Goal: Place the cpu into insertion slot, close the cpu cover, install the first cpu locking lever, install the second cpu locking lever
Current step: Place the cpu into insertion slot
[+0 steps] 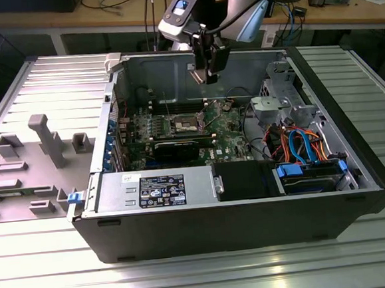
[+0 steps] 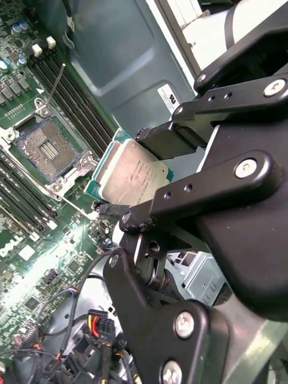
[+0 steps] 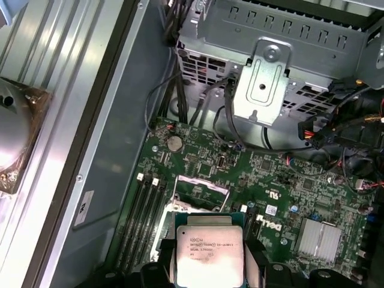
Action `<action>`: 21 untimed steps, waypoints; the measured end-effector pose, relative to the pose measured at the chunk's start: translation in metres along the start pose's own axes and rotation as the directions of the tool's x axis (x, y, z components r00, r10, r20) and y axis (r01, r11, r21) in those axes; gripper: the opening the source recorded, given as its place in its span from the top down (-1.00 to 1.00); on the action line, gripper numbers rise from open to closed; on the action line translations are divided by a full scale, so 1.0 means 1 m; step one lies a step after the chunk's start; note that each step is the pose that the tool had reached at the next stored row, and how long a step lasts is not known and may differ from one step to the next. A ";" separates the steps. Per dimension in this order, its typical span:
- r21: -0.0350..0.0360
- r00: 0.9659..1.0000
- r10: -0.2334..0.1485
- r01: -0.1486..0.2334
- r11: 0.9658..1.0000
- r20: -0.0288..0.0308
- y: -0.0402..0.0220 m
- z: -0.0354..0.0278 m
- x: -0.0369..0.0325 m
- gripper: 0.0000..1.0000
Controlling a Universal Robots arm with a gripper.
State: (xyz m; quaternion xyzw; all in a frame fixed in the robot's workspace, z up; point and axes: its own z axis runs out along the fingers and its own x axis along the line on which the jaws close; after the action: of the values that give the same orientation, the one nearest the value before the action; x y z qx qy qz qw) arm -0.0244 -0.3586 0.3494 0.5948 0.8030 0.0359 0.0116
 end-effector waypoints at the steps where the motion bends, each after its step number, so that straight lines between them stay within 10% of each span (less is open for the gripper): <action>1: 0.002 1.000 0.008 -0.008 1.000 0.000 0.0000 0.0004 0.0000 -0.08; 8: 0.014 0.998 0.056 -0.056 0.998 0.000 -0.0004 0.0027 0.0000 -0.08; 21: 0.014 0.998 0.059 -0.059 0.998 0.000 -0.0004 0.0029 0.0000 -0.08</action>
State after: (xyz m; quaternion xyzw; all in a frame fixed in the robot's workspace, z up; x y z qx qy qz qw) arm -0.0247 -0.3586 0.3465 0.6184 0.7853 0.0307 0.0059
